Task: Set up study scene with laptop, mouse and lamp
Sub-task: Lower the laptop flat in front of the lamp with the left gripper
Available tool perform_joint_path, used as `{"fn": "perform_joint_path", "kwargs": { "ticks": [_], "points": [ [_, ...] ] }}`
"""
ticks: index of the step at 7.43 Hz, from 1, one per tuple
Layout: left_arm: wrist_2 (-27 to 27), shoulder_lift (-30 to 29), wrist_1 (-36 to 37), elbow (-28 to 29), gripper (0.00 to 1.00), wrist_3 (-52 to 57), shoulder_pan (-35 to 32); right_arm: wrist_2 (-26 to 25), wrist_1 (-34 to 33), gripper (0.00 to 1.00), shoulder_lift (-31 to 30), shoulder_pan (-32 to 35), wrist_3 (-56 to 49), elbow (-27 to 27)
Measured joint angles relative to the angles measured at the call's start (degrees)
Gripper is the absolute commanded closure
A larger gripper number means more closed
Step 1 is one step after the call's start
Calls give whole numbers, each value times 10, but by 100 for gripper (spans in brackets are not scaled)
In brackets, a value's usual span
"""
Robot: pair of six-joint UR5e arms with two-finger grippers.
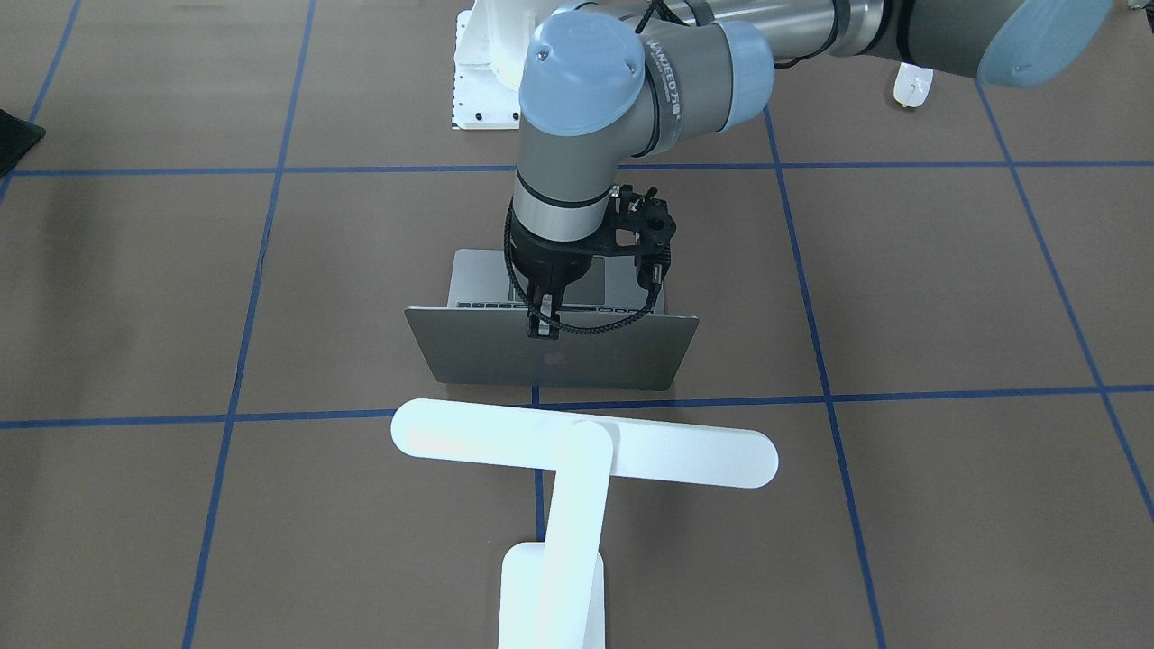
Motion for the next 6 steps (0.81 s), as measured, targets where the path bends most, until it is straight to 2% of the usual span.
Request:
{"fn": "perform_joint_path", "kwargs": {
  "ticks": [6],
  "points": [
    [23, -19, -41, 58, 100, -13, -15, 0, 0, 0, 1, 0, 0, -9]
  ]
}}
